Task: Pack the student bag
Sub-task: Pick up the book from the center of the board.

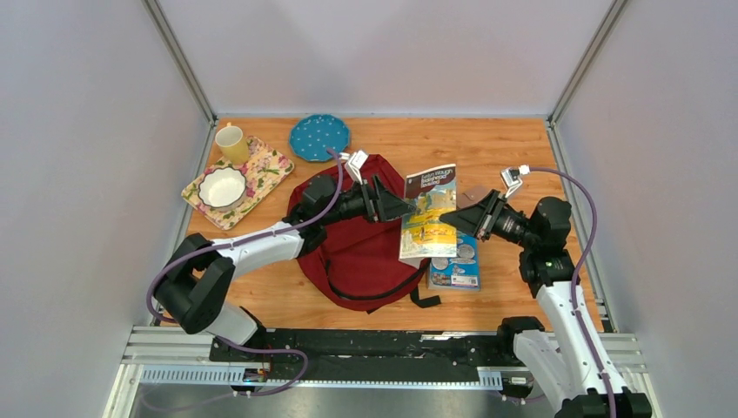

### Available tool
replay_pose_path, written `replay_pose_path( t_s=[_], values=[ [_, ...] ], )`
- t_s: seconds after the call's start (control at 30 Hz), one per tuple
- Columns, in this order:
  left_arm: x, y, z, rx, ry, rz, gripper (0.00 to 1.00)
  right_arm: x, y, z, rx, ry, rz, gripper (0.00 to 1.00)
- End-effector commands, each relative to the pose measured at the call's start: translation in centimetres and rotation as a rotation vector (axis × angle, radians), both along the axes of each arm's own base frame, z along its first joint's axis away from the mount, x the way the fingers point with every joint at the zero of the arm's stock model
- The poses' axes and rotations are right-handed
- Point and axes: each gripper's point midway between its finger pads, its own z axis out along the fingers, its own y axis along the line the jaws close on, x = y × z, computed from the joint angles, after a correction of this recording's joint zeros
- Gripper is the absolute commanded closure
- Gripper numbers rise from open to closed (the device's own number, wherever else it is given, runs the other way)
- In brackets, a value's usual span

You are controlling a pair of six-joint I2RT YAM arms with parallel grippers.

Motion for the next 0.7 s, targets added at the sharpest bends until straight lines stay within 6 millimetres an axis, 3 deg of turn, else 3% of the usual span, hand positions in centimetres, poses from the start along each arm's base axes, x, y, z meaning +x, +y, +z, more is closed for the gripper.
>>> replay_pose_path(
  t_s=[0.0,0.23,0.27,0.37,0.67],
  values=[
    [-1.1,0.6,1.2,-0.050,-0.039,-0.005,0.05,-0.5,0.4,1.7,-0.016,-0.102,0.023,1.00],
    [-2.3,2.7,-3.9,0.058,0.039,0.051,0.05,-0.3,0.6,-4.5,-0.074,0.049,0.024,1.00],
    [-2.8,3.5,-5.7,0.067,0.088,0.071,0.05,-0.6,0.5,-6.2,-0.086,0.102,0.024,1.00],
    [-3.5,4.2,-6.4,0.045,0.101,0.085,0.05,-0.7,0.6,-9.4,-0.096,0.169,0.021,1.00],
    [-4.2,2.7,-8.8,0.053,0.178,0.018,0.05,0.0,1.9,-13.2,-0.106,0.252,0.046,1.00]
  ],
)
